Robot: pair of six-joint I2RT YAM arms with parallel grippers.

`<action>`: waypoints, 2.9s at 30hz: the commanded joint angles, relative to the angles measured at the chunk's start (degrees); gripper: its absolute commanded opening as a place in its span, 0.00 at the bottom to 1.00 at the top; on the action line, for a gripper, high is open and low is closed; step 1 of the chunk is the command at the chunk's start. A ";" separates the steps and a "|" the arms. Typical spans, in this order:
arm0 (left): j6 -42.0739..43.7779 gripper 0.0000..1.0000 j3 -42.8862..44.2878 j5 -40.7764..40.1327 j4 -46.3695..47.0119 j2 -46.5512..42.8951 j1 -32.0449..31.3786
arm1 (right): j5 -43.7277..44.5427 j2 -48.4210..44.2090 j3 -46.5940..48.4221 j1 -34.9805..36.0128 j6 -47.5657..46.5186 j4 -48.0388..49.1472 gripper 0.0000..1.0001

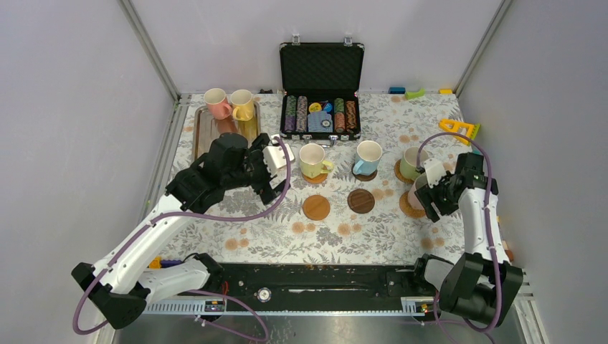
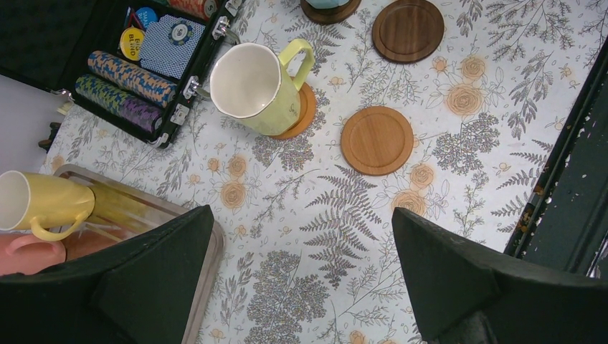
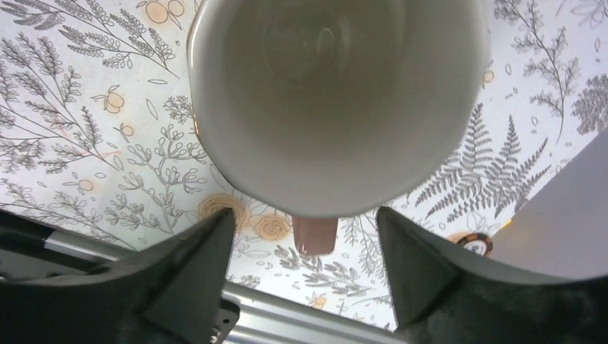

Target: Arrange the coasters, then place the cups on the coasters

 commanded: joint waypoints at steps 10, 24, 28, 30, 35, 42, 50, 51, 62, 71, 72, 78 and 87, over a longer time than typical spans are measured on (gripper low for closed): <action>0.65 0.99 1.40 1.27 1.36 2.55 0.34 | -2.85 -10.73 14.08 -0.22 1.22 -10.17 1.00; -3.35 0.99 2.05 5.00 6.29 7.08 13.12 | -4.38 -11.78 6.33 33.51 8.22 7.98 1.00; -4.29 0.99 -0.82 5.27 9.69 8.40 17.45 | 0.38 -3.58 3.52 40.16 8.11 19.83 1.00; -5.39 0.99 -2.39 5.23 11.72 8.35 18.57 | 3.77 0.05 2.31 42.84 7.54 25.68 1.00; -8.32 0.99 -6.70 5.61 16.68 6.00 18.90 | 10.74 8.53 -0.37 46.41 7.44 39.11 1.00; -8.51 0.99 -7.64 5.27 17.22 3.06 18.86 | 16.63 16.42 -2.75 50.88 5.13 42.51 0.92; -8.31 0.99 -8.25 5.67 17.44 2.90 18.91 | 17.76 19.31 -4.67 52.72 1.92 37.97 0.76; -8.33 0.99 -8.17 5.67 17.53 2.83 18.86 | 17.80 19.47 -4.91 52.77 1.69 37.65 0.73; -8.47 0.99 -8.08 5.82 17.49 2.50 18.93 | 17.04 20.16 -5.56 54.13 -1.59 29.46 0.67; -8.43 0.99 -8.08 6.06 17.57 2.36 18.86 | 18.47 18.36 -6.85 54.36 -2.89 24.45 0.65; -8.42 0.99 -8.08 6.17 17.58 2.36 18.86 | 18.46 17.88 -6.94 54.36 -3.01 23.89 0.65; -8.51 0.99 -8.08 6.13 17.65 2.19 18.89 | 16.87 15.89 -6.20 54.32 -2.32 20.95 0.64; -13.93 0.99 -1.46 -5.84 19.18 8.89 22.00 | 25.13 7.25 6.93 54.34 8.97 19.29 0.87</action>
